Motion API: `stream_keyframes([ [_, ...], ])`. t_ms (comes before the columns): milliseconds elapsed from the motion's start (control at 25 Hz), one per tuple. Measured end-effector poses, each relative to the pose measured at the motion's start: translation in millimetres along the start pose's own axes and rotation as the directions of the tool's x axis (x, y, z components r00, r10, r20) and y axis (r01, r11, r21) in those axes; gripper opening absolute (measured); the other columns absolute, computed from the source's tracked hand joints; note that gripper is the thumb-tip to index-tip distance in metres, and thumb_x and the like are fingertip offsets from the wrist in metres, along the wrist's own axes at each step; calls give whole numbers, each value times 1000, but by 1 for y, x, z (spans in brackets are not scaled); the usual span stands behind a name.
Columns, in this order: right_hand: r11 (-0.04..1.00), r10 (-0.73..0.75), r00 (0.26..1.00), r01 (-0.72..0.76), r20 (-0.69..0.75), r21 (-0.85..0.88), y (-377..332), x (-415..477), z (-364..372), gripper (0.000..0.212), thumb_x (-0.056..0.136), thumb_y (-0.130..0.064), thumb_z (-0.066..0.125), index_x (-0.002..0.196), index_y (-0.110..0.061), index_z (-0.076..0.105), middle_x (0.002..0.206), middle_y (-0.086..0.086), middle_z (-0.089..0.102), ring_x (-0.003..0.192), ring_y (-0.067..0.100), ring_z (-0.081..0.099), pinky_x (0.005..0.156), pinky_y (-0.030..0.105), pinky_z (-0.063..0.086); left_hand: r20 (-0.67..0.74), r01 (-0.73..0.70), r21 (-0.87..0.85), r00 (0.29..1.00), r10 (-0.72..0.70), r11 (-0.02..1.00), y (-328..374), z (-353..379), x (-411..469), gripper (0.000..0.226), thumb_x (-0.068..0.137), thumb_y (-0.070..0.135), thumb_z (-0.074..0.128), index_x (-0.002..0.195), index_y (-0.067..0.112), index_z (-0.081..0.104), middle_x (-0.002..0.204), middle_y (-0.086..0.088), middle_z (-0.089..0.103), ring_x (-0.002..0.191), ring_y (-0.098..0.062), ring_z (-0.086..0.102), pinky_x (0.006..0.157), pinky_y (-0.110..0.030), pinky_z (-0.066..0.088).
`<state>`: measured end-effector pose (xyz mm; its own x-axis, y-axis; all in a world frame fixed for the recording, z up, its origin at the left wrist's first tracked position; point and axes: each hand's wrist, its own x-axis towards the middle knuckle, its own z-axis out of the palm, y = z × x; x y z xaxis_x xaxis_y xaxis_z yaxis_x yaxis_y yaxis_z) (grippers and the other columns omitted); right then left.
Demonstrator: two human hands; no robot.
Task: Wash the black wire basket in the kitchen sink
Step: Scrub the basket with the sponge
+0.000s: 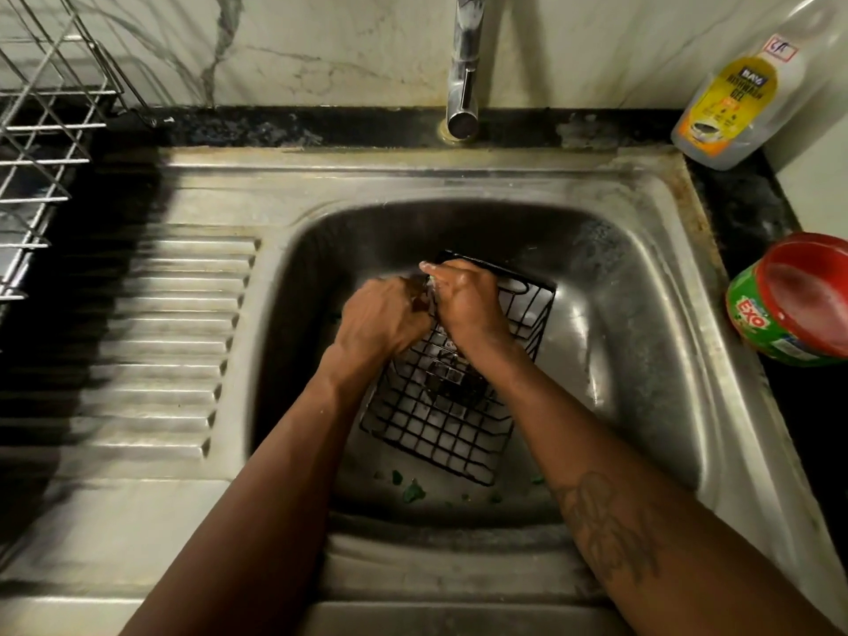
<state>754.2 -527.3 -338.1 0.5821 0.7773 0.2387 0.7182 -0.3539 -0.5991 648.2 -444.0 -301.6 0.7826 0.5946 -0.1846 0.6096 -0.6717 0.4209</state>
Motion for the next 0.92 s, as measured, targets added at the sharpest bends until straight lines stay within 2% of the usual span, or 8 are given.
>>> stream_keyframes([
  [80, 998, -57, 998, 57, -12, 28, 3, 4, 6, 32, 89, 10, 60, 114, -2, 75, 104, 16, 73, 91, 29, 69, 83, 39, 58, 44, 46, -26, 998, -45, 999, -5, -2, 1, 38, 82, 45, 39, 88, 23, 70, 70, 3, 62, 68, -25, 66, 59, -28, 44],
  [200, 973, 57, 988, -22, -146, 229, -2, 10, 0, 29, 91, -3, 67, 119, -9, 74, 110, 9, 76, 98, 18, 71, 90, 26, 57, 65, 109, -40, 992, -107, 993, -3, -3, 3, 37, 80, 43, 39, 68, 18, 63, 62, 4, 59, 55, -12, 54, 51, -24, 35],
  [280, 976, 23, 988, 10, -150, 219, -6, 14, 2, 25, 91, -5, 68, 115, -11, 75, 108, 7, 76, 98, 18, 70, 90, 29, 57, 60, 89, -87, 995, -84, 992, 0, -6, 6, 37, 80, 43, 39, 59, 18, 54, 55, 6, 53, 49, -10, 50, 50, -25, 35],
  [400, 999, -5, 989, 12, -151, 46, 1, 19, 4, 31, 86, 9, 62, 113, -1, 74, 109, 17, 73, 98, 30, 70, 85, 37, 59, 151, 193, -282, 976, -155, 940, 3, -8, 5, 23, 91, 27, 51, 101, 21, 71, 77, -3, 69, 66, -22, 66, 65, -31, 55],
  [520, 990, -27, 991, 8, -133, -143, 9, 17, -7, 41, 82, 10, 65, 121, -2, 71, 116, 18, 70, 102, 33, 69, 83, 42, 61, 295, 323, -390, 931, -215, 862, 3, -3, 7, 61, 90, 16, 52, 148, 33, 44, 96, -15, 73, 73, -31, 75, 70, -45, 64],
  [680, 974, 122, 962, -163, -245, -158, 26, 24, -21, 37, 87, 4, 63, 123, -6, 70, 113, 14, 67, 87, 31, 69, 71, 42, 62, 451, 497, -565, 854, -258, 658, 6, -2, 6, 77, 92, 3, 54, 150, 46, 28, 118, -30, 65, 71, -41, 76, 59, -48, 64],
  [800, 992, 122, 991, -123, -56, -17, 10, 18, -7, 30, 91, -3, 60, 118, -10, 71, 111, 15, 65, 92, 30, 65, 77, 37, 55, 515, 553, -560, 816, -263, 617, 12, -7, 2, 90, 96, -4, 54, 154, 52, 16, 104, -34, 69, 70, -42, 76, 59, -48, 63],
  [920, 912, 263, 952, -297, 155, 282, -22, 16, 6, 10, 93, -33, 63, 89, -24, 65, 82, 13, 68, 73, 24, 64, 68, 48, 53, 507, 554, -535, 814, -282, 638, 16, -12, -2, 89, 97, -6, 54, 157, 46, 12, 95, -32, 72, 69, -41, 76, 62, -50, 64],
])
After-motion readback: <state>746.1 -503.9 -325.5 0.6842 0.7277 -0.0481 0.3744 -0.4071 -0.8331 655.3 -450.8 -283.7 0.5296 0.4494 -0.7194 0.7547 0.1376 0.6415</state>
